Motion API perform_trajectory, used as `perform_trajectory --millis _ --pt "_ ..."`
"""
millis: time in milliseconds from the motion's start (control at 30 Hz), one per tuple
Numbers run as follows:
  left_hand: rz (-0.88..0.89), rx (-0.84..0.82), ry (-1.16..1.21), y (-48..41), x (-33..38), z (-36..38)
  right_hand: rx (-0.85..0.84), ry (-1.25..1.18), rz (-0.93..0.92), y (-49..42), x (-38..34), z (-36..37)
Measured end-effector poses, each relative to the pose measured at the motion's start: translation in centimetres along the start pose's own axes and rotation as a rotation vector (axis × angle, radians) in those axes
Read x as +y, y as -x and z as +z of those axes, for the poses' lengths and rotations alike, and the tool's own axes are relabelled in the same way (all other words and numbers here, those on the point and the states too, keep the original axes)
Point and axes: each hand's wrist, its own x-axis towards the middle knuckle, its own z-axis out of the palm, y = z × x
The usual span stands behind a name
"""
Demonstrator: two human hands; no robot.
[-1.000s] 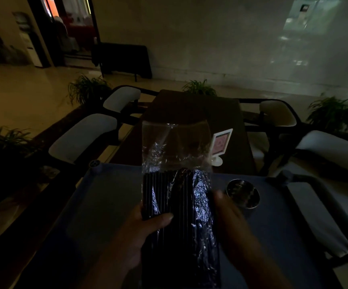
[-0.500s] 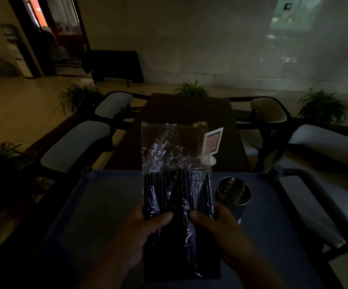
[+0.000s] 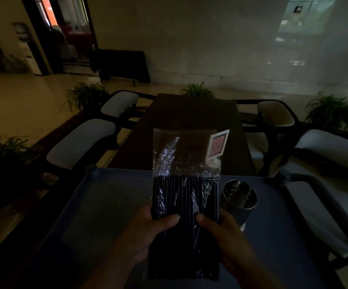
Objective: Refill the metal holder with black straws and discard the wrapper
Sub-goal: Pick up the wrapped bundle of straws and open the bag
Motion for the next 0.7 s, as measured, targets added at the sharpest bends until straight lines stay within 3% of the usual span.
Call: perform_trajectory --millis 467,633,700 --pt "-0.036 0.067 -0.065 0.1 0.9 0.9 -0.079 0.013 0.01 -0.1 0.1 -1.3" --pt "-0.031 0.162 0.029 0.4 1.6 0.8 -0.118 0.13 -0.126 0.8 -1.9 -2.7" --pt "-0.012 0.179 0.077 0.6 2.0 0.6 0.006 0.36 -0.279 0.7 -2.8 -3.9"
